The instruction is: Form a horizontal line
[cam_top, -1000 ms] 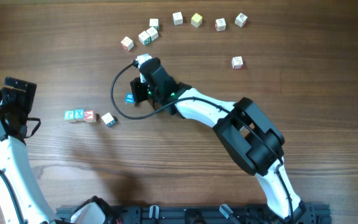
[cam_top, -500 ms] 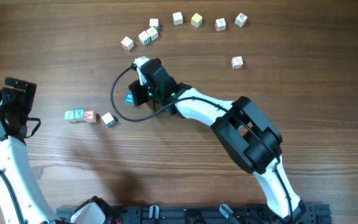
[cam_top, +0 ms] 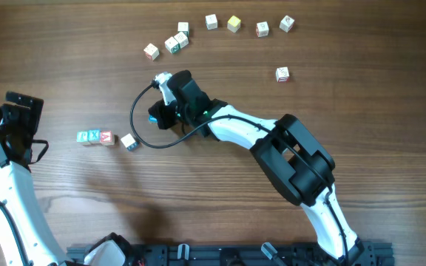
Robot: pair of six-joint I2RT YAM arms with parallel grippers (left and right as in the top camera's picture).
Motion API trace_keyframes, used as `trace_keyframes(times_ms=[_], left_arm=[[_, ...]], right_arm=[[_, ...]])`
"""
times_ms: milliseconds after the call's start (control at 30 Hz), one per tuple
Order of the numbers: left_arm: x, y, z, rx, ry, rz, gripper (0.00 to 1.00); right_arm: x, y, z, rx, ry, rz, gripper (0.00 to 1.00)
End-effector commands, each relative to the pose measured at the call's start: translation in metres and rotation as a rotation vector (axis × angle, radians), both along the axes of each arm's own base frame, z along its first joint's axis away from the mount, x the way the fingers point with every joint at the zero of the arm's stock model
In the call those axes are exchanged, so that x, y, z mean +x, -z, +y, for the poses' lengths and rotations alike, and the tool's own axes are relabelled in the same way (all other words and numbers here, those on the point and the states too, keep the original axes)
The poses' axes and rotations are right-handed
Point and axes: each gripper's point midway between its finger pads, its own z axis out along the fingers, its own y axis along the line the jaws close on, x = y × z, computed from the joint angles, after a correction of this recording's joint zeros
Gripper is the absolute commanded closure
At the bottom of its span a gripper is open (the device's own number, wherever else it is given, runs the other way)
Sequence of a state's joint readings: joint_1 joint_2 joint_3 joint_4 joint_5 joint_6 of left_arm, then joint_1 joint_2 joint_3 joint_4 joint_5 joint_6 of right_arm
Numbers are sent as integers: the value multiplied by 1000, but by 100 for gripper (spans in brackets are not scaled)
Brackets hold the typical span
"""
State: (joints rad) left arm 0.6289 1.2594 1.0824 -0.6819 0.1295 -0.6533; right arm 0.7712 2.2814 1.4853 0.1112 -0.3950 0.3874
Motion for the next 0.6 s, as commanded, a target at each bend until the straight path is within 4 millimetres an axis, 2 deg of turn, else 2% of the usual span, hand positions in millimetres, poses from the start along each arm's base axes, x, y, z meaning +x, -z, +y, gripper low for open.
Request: trace_keyframes(times_ms=[0, 100, 167, 200, 267, 367, 433, 500, 567], left_arm=[[2, -7, 2, 0, -6, -20, 0], [2, -7, 2, 0, -6, -20, 0], [2, -7, 2, 0, -6, -20, 0], [2, -7, 2, 0, -6, -20, 0], [2, -7, 2, 0, -6, -20, 0], [2, -7, 2, 0, -6, -20, 0], [2, -7, 2, 0, -6, -20, 0], [2, -7, 2, 0, -6, -20, 0], [2, -7, 2, 0, -6, -20, 0]], right_arm=[[-12, 14, 0, -13, -52, 40, 96], [-17, 12, 2, 2, -76, 55, 96], [-16, 0, 8, 41, -121, 17, 96], [-15, -8, 10, 62, -141, -5, 96], [-3, -38, 10, 117, -148, -47, 96], [15, -58, 0, 148, -113, -84, 96], [32, -53, -12, 126, -41, -79, 96], [46, -35, -27, 66, 50, -62, 96], [50, -19, -34, 36, 78, -40, 96]])
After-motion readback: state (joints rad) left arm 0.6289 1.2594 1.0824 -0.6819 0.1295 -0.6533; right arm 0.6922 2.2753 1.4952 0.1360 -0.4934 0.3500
